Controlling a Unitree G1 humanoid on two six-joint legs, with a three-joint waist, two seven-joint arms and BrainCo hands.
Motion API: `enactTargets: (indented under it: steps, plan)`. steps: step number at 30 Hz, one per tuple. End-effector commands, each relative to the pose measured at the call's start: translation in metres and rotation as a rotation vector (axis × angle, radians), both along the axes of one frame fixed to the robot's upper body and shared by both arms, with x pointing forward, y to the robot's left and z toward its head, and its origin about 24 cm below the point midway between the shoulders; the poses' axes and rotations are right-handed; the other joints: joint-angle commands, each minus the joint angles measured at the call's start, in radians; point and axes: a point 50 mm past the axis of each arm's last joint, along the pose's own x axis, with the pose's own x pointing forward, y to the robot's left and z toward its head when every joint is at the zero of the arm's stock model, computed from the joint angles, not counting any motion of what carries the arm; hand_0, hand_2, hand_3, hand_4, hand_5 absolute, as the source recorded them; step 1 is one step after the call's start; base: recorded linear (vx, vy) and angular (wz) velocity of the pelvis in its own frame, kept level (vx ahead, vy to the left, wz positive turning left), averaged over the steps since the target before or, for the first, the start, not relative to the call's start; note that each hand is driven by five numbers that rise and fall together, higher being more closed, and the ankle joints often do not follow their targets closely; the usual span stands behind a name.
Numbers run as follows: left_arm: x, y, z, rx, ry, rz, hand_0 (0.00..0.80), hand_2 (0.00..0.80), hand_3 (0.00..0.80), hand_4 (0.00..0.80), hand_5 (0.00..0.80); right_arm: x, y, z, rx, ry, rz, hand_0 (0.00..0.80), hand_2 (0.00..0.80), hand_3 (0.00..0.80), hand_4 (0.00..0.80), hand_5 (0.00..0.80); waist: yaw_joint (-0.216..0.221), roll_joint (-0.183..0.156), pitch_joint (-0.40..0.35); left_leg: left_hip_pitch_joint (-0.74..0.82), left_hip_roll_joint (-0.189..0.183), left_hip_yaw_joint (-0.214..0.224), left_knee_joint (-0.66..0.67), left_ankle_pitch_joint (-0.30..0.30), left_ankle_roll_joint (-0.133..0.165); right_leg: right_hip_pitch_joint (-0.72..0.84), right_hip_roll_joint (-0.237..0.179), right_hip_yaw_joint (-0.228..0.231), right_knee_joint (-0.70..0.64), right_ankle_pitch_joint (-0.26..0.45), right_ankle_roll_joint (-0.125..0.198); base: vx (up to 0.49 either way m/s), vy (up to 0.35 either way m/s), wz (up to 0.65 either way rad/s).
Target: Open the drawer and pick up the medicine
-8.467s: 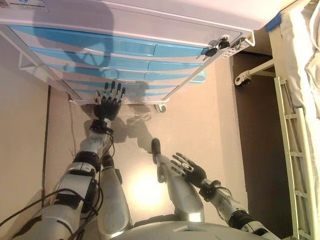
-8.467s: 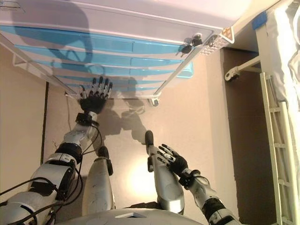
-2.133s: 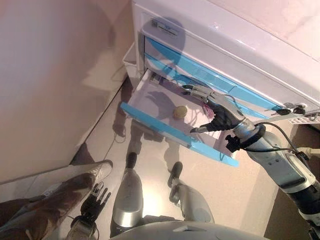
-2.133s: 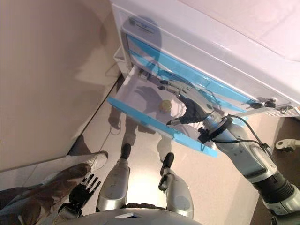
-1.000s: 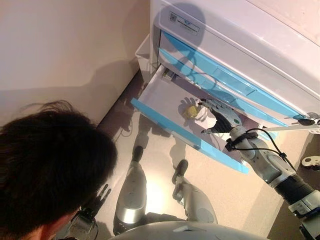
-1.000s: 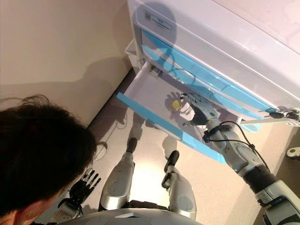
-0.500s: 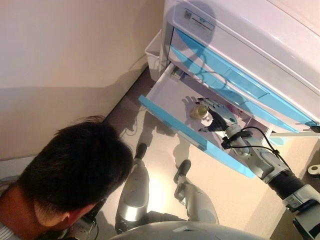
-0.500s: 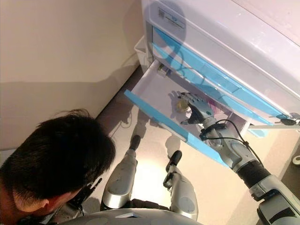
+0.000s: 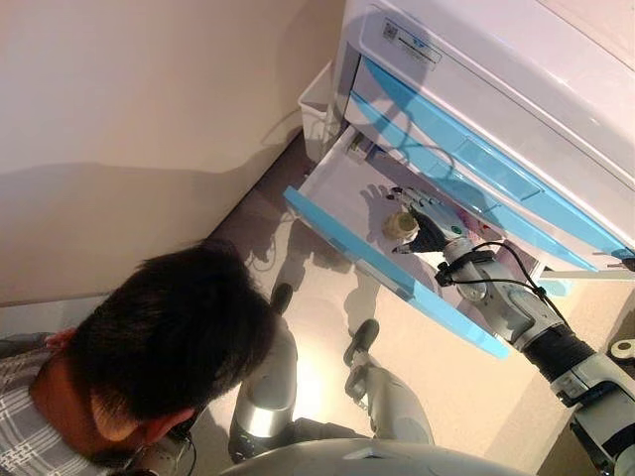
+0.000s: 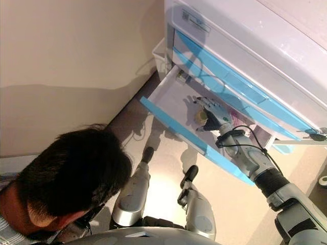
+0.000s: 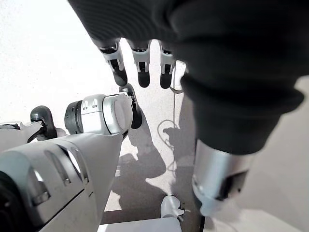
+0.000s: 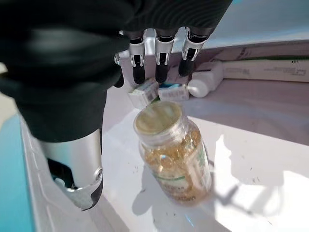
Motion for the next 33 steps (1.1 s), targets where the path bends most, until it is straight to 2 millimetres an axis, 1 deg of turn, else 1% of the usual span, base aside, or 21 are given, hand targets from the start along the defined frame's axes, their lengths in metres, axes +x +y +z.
enactTargets:
  steps: [1,6,13,15,16,17,18,33]
  plan:
    - [-0.017,0.009,-0.002,0.053,0.065,-0.075,0.000,0.000,0.000,0.000,0.000,0.003,0.006,0.001,-0.006,-0.033,0.008,0.000,0.000,0.000,0.000,0.000,0.009,-0.008,-0.051,-0.043,-0.045,0.018,0.014,-0.018,0.052,0.010,-0.011,0.007,0.087,-0.030,0.041,0.000,0.000,0.00]
    - [-0.020,0.012,-0.001,0.059,0.071,-0.076,0.000,0.000,0.000,0.000,0.000,0.005,-0.001,-0.011,-0.001,0.001,-0.042,0.000,0.000,0.000,0.000,0.000,0.015,-0.005,-0.050,-0.045,-0.047,0.012,0.014,-0.019,0.052,0.011,-0.011,0.003,0.086,-0.031,0.042,0.007,-0.007,0.02]
    - [-0.022,0.015,-0.001,0.064,0.073,-0.078,0.000,0.000,0.000,0.000,0.000,0.006,-0.004,-0.019,0.014,0.026,-0.076,0.000,0.000,0.000,0.000,0.000,0.018,-0.004,-0.044,-0.046,-0.047,0.007,0.018,-0.021,0.052,0.014,-0.008,0.003,0.086,-0.032,0.040,0.007,-0.011,0.04]
    - [-0.021,0.015,0.000,0.065,0.070,-0.080,0.000,0.000,0.000,0.000,0.000,0.007,-0.005,-0.021,0.016,0.032,-0.070,0.185,0.185,0.185,0.185,0.185,0.020,-0.005,-0.042,-0.046,-0.048,0.005,0.017,-0.021,0.052,0.015,-0.007,0.002,0.085,-0.032,0.040,0.000,0.000,0.00]
    - [-0.021,0.015,0.000,0.067,0.072,-0.082,0.000,0.000,0.000,0.000,0.000,0.007,-0.004,-0.021,0.013,0.034,-0.065,0.486,0.486,0.486,0.486,0.486,0.021,-0.005,-0.042,-0.046,-0.048,0.005,0.017,-0.021,0.052,0.015,-0.007,0.002,0.085,-0.032,0.040,0.000,0.000,0.00]
    - [-0.021,0.015,0.000,0.067,0.074,-0.083,0.000,0.000,0.000,0.000,0.000,0.007,-0.004,-0.021,0.013,0.035,-0.062,0.653,0.653,0.653,0.653,0.653,0.021,-0.005,-0.042,-0.046,-0.048,0.005,0.017,-0.020,0.052,0.016,-0.007,0.002,0.084,-0.032,0.040,0.000,0.000,0.00]
    - [-0.021,0.015,0.000,0.066,0.076,-0.084,0.000,0.000,0.000,0.000,0.000,0.006,-0.003,-0.022,0.013,0.038,-0.060,0.794,0.794,0.794,0.794,0.794,0.022,-0.005,-0.042,-0.046,-0.048,0.004,0.016,-0.019,0.052,0.016,-0.006,0.002,0.084,-0.032,0.040,0.000,0.000,0.00]
    - [-0.023,0.017,0.001,0.071,0.082,-0.090,0.000,0.000,0.000,0.000,0.000,0.006,0.001,-0.023,0.016,0.047,-0.038,0.800,0.800,0.800,0.800,0.800,0.027,-0.009,-0.039,-0.043,-0.045,-0.001,0.014,-0.018,0.051,0.020,-0.002,0.005,0.081,-0.030,0.042,0.000,0.000,0.00]
